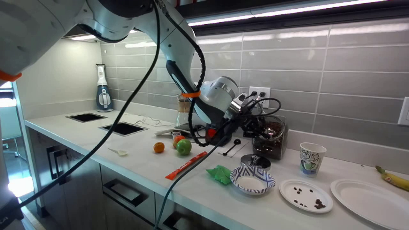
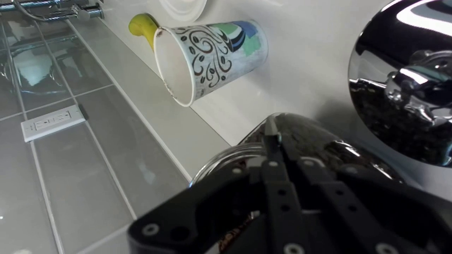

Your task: Scoop some of the beans in the jar and put them on the plate

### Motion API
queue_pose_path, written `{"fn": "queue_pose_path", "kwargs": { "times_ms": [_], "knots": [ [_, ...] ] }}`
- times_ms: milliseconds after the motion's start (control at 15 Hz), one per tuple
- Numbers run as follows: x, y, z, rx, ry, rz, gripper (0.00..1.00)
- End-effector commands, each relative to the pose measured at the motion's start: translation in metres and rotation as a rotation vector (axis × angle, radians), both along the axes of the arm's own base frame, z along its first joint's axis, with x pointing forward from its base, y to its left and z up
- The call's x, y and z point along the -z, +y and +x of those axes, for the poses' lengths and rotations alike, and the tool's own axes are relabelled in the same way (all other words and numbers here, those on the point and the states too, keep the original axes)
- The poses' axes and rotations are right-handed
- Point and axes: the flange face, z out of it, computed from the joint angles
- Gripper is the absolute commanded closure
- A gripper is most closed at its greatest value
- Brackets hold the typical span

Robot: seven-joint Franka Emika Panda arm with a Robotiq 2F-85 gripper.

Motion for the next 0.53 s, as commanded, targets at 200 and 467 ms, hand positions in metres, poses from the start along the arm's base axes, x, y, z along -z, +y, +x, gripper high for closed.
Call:
{"fn": "queue_pose_path", "kwargs": {
  "times_ms": [200,467],
  "knots": [
    [0.006,-0.001,0.004,0.008,-0.004,-0.040,0.99],
    [-0.005,0.000,0.005,-0.002,-0.003,-0.059,0.99]
  ]
}}
